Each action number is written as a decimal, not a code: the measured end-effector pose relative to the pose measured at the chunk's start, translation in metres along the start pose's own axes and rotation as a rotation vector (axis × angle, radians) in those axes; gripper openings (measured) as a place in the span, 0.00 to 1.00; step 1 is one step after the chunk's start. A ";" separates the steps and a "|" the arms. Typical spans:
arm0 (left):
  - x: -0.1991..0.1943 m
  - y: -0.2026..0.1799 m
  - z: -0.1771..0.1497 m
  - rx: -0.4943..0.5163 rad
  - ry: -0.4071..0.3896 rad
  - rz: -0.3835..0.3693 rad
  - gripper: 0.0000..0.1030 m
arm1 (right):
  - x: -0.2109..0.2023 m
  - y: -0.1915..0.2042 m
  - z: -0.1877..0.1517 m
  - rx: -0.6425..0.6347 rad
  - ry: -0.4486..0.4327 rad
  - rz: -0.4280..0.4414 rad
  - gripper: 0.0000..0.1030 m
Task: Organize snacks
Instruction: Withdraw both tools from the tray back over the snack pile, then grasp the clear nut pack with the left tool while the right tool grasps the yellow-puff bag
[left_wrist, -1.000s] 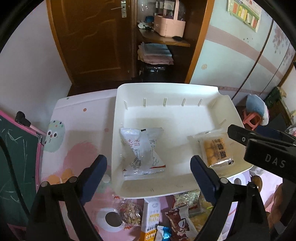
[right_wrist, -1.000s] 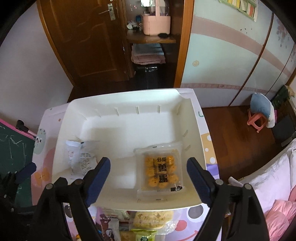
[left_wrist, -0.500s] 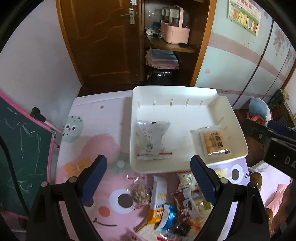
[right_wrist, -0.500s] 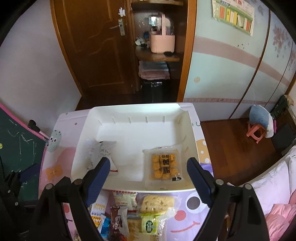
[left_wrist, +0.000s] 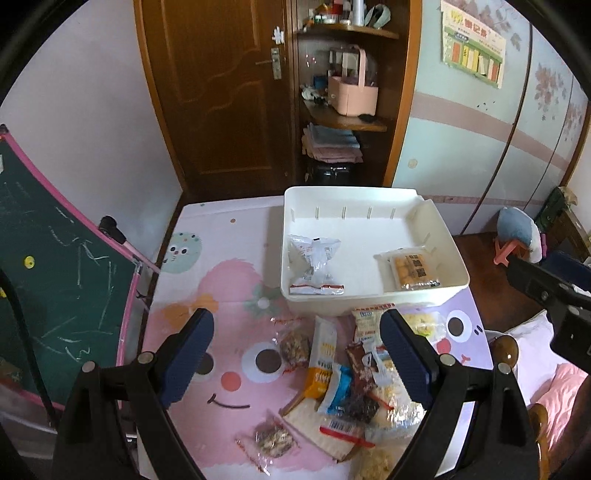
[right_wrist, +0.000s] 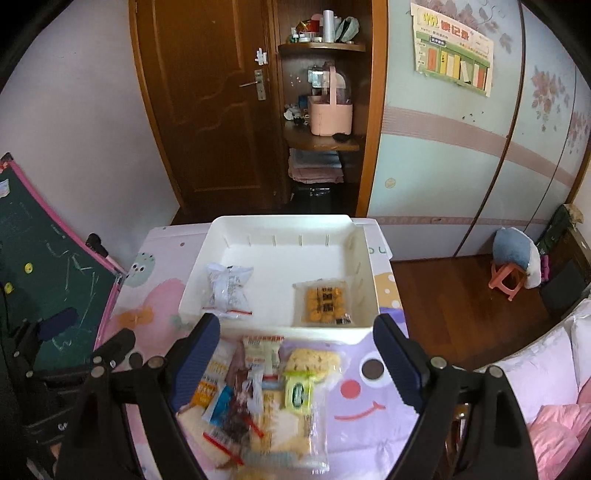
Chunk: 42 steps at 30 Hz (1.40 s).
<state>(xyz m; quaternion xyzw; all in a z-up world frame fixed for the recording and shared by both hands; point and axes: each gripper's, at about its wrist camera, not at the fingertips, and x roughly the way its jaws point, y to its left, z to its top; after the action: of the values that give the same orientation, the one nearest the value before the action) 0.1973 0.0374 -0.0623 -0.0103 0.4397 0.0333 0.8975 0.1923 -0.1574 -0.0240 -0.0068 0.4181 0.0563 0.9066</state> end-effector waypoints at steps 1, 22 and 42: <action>-0.008 0.000 -0.005 0.000 -0.005 0.005 0.88 | -0.006 0.000 -0.004 -0.004 0.001 0.005 0.83; -0.014 0.021 -0.133 -0.011 0.128 -0.028 0.88 | -0.016 0.001 -0.141 -0.103 0.167 0.071 0.83; 0.123 0.046 -0.197 0.205 0.386 0.006 0.88 | 0.124 0.055 -0.249 -0.021 0.578 0.175 0.83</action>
<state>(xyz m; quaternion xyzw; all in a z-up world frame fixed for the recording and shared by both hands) 0.1137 0.0799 -0.2799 0.0762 0.6044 -0.0115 0.7929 0.0780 -0.1057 -0.2784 0.0041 0.6574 0.1344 0.7415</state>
